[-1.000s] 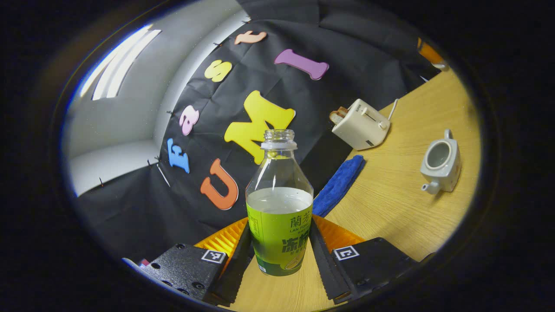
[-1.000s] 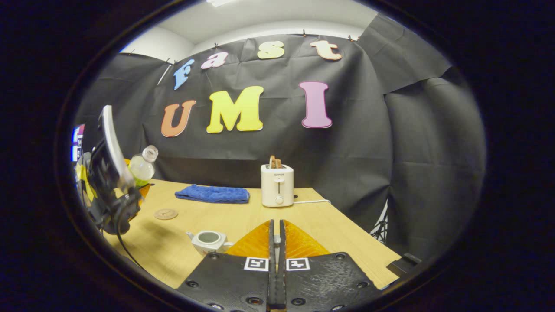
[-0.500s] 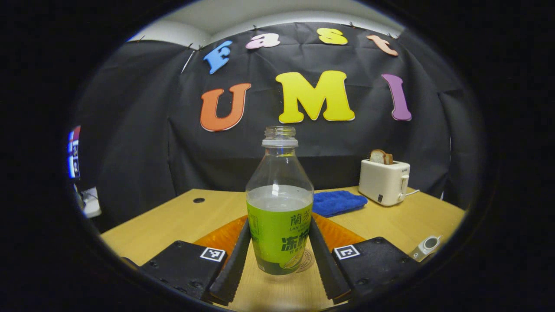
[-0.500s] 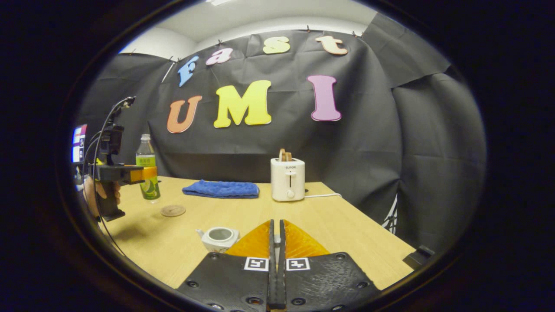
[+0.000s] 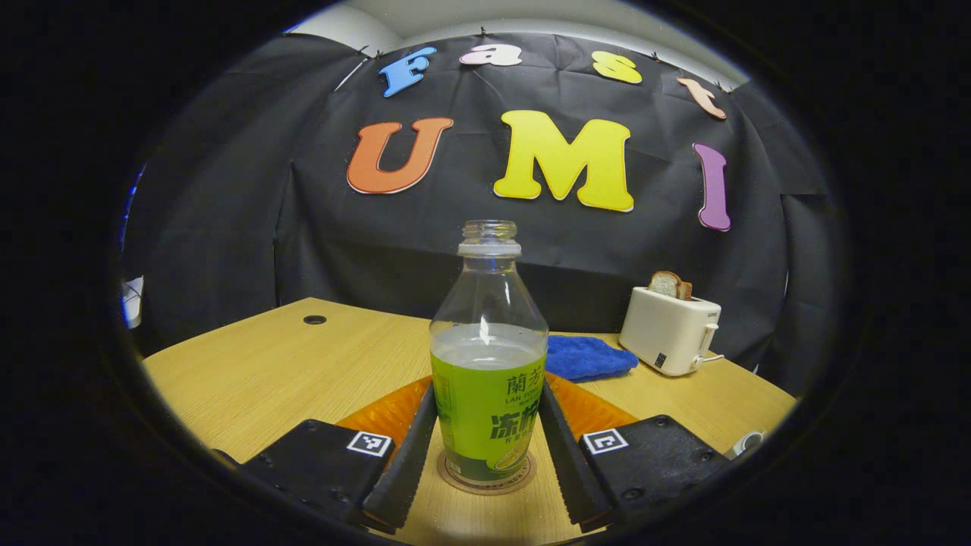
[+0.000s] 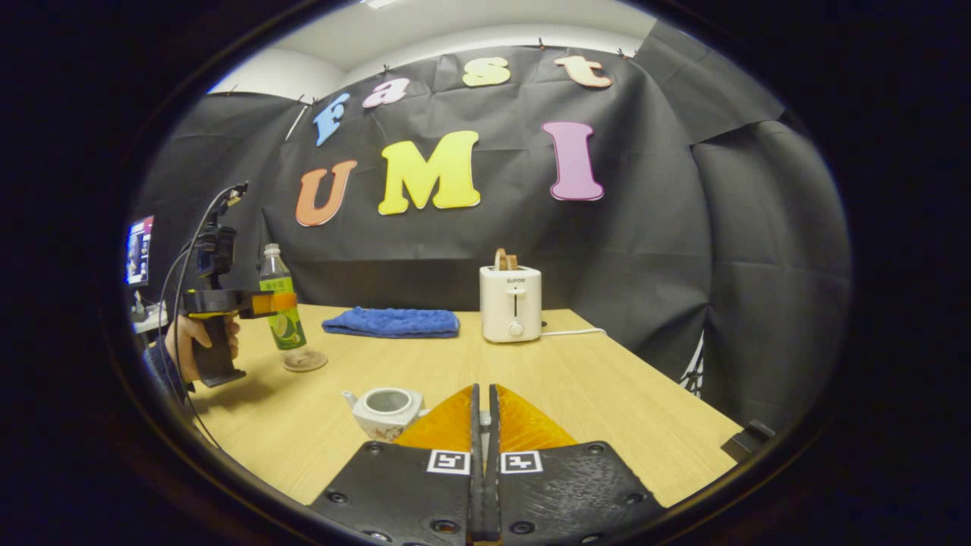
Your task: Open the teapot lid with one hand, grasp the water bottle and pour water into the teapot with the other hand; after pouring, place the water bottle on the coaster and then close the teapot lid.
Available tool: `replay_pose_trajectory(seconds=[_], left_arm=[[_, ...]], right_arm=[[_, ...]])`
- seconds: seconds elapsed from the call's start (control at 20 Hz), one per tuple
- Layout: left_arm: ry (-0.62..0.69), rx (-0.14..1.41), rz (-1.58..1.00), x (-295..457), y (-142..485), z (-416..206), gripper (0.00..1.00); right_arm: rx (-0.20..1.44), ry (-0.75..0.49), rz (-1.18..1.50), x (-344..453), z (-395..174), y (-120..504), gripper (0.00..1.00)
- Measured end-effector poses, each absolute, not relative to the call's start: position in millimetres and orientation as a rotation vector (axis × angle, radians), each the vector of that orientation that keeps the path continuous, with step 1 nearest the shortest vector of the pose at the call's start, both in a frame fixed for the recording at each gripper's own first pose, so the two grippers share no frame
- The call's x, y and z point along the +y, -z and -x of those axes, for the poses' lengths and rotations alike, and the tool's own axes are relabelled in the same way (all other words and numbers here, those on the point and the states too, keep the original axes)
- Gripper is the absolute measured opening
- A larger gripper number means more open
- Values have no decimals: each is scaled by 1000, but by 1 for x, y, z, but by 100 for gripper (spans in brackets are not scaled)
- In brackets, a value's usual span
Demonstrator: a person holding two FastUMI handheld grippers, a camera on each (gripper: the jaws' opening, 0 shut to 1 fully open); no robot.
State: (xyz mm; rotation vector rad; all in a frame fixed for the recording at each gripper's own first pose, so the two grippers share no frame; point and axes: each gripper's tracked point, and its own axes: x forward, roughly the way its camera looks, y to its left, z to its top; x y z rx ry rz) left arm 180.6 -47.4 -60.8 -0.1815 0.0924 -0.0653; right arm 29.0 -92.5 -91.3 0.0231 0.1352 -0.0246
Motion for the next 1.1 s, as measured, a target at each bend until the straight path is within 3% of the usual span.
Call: replay_pose_trajectory(seconds=[0.55,0.6,0.65,0.95,1.1], left_arm=[[78,131,125,-62,74,-181,80],[69,121,125,-60,71,-181,83],[63,110,123,-58,67,-181,92],[75,67,110,-55,44,-158,95],[7,59,93,-36,37,-139,96]], right_arm=[[166,18,-19,-87,-34,105,0],[169,18,-22,-86,-34,105,0],[168,16,-25,-86,-34,104,0],[126,-8,-16,-75,-34,88,0],[97,-48,-20,-62,-38,77,0]])
